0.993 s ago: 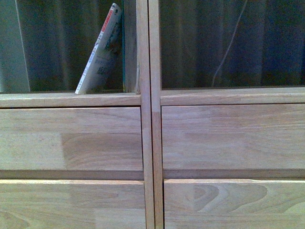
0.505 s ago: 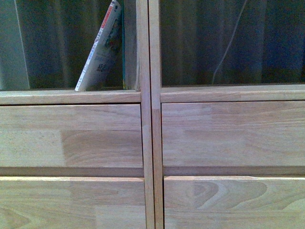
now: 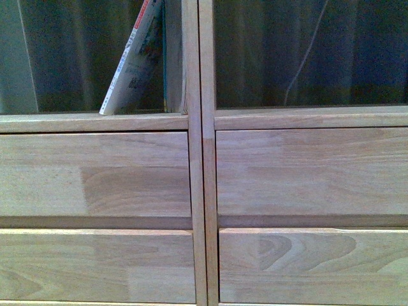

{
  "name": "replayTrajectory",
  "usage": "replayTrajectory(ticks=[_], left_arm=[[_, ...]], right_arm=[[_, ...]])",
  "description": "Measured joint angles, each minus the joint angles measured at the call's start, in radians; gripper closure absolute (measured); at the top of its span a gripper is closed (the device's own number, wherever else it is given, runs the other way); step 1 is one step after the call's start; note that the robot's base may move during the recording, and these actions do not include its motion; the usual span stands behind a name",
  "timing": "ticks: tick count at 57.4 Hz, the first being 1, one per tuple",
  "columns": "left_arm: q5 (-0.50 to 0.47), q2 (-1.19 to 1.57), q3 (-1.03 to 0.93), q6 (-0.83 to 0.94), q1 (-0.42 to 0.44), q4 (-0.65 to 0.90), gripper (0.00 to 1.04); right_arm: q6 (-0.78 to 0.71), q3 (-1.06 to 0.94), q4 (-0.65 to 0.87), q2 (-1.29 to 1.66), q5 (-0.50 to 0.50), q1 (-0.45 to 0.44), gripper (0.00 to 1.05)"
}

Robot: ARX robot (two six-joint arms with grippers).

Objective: Organize books on shelf

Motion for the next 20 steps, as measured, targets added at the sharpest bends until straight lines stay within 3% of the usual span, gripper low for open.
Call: replayTrajectory(ticks=[20], left_arm=[[0.0, 0.0, 0.0, 0.0, 0.0, 0.0, 0.07]], right_arm=[[0.0, 0.0, 0.0, 0.0, 0.0, 0.0, 0.07]])
